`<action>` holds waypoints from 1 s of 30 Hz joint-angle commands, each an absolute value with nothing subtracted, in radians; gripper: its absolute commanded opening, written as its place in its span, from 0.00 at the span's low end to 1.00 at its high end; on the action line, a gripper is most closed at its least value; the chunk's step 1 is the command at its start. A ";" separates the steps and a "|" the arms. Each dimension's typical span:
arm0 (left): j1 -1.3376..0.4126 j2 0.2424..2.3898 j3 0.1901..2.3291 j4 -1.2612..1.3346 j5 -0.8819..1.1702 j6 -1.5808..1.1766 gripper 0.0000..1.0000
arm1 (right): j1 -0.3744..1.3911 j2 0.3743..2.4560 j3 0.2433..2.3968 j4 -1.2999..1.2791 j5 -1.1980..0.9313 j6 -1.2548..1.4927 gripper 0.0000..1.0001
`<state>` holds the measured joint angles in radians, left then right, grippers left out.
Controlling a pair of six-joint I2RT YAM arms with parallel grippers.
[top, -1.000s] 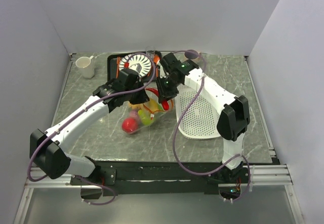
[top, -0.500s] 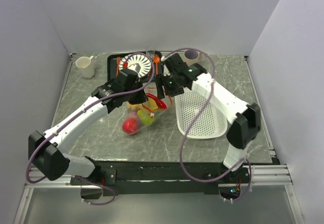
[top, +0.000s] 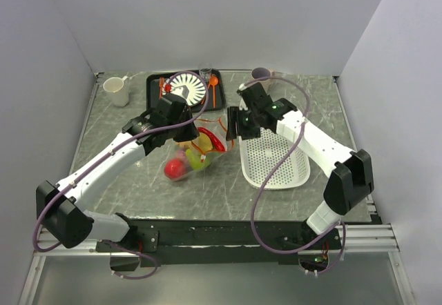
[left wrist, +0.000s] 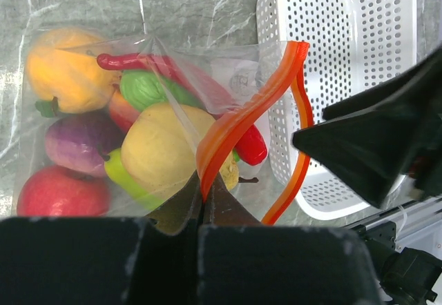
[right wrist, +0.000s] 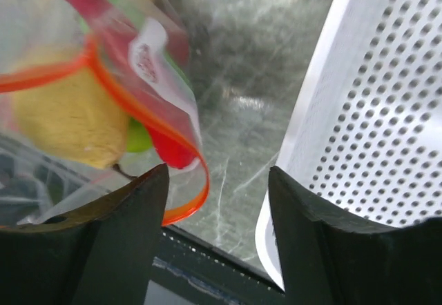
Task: Place the food in the zip-top bag and seal the zipper
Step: Place the fake vegetable in the zipper food storage bag, then adjust the zipper food storage bag at the center of the board.
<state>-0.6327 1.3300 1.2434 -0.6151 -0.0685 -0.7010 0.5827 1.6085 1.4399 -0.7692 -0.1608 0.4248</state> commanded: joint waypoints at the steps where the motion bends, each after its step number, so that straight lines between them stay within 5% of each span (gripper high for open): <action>1: -0.637 1.295 1.236 -0.592 -0.083 -0.710 0.01 | 0.586 1.614 1.434 -0.712 -0.205 0.454 0.62; 4: -0.635 1.293 1.235 -0.594 -0.083 -0.710 0.01 | 0.587 1.615 1.414 -0.690 -0.251 0.449 0.44; 6: -0.637 1.295 1.236 -0.597 -0.089 -0.710 0.01 | 0.588 1.606 1.399 -0.675 -0.270 0.451 0.21; 9: -0.635 1.287 1.230 -0.598 -0.097 -0.716 0.01 | 0.588 1.585 1.391 -0.651 -0.314 0.459 0.01; 22: -0.634 1.259 1.241 -0.672 -0.196 -0.750 0.01 | 0.595 1.568 1.538 -0.609 -0.425 0.476 0.00; 27: -0.624 1.164 1.288 -0.813 -0.449 -0.807 0.01 | 0.597 1.545 1.562 -0.532 -0.604 0.500 0.00; 30: -0.608 1.083 1.295 -0.850 -0.514 -0.783 0.09 | 0.600 1.551 1.532 -0.433 -0.676 0.551 0.00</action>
<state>-0.6289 1.2041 1.2316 -0.7704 -0.3351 -0.7719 0.5900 1.5940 1.5070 -0.5873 -0.5259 0.4995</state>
